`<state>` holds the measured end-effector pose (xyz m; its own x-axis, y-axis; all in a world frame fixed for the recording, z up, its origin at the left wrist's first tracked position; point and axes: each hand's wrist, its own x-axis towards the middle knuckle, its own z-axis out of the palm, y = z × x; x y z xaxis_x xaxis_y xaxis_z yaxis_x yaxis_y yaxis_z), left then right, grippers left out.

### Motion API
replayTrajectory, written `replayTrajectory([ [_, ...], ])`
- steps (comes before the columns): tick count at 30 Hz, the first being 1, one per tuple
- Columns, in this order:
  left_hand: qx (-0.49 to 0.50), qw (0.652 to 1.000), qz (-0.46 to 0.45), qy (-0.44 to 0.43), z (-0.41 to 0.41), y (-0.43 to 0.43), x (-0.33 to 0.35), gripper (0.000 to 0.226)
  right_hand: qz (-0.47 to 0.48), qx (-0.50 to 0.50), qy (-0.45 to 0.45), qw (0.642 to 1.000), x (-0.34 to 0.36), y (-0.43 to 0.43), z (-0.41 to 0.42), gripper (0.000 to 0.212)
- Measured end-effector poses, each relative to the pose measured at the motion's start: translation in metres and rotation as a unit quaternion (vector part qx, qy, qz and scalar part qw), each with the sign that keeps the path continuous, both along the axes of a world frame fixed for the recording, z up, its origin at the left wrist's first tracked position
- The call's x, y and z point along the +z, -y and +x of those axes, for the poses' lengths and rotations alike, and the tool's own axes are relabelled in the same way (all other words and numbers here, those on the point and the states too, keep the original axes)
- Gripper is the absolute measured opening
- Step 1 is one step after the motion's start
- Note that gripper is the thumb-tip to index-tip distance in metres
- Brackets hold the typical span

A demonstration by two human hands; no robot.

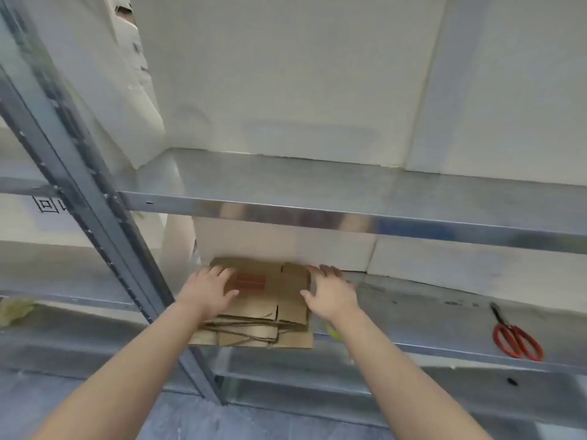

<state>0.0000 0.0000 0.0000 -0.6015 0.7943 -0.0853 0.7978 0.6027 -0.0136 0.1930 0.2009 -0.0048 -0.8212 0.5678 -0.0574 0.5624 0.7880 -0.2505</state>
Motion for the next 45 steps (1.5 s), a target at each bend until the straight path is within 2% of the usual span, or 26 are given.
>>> replayTrajectory([
  [4, 0.04, 0.997, -0.017, 0.067, -0.034, 0.016, -0.033, 0.062, -0.087, -0.054, 0.044, 0.994, -0.039, 0.01, -0.022, 0.065],
  [8, 0.076, 0.989, -0.022, 0.125, -0.048, 0.032, -0.067, 0.066, -0.148, -0.099, 0.031, 0.984, -0.071, 0.012, -0.033, 0.067],
  [12, 0.174, 0.954, 0.097, 0.225, -0.055, 0.027, -0.08, 0.07, -0.226, -0.149, -0.006, 0.963, -0.091, 0.013, -0.044, 0.068],
  [16, 0.245, 0.918, 0.173, 0.26, -0.06, 0.022, -0.083, 0.068, -0.272, -0.164, -0.038, 0.947, -0.102, 0.01, -0.052, 0.067],
  [27, 0.21, 0.905, 0.192, 0.317, -0.062, 0.001, -0.062, 0.073, -0.309, -0.198, -0.128, 0.921, -0.094, -0.021, -0.032, 0.076],
  [34, 0.175, 0.905, 0.19, 0.338, -0.01, -0.058, -0.052, 0.078, -0.303, -0.222, -0.164, 0.912, -0.088, -0.065, 0.033, 0.077],
  [40, 0.149, 0.903, 0.204, 0.349, 0.08, -0.135, -0.054, 0.084, -0.28, -0.244, -0.167, 0.913, -0.092, -0.126, 0.13, 0.077],
  [45, 0.199, 0.865, 0.231, 0.4, 0.178, -0.191, -0.067, 0.098, -0.269, -0.258, -0.169, 0.912, -0.086, -0.185, 0.217, 0.078],
])
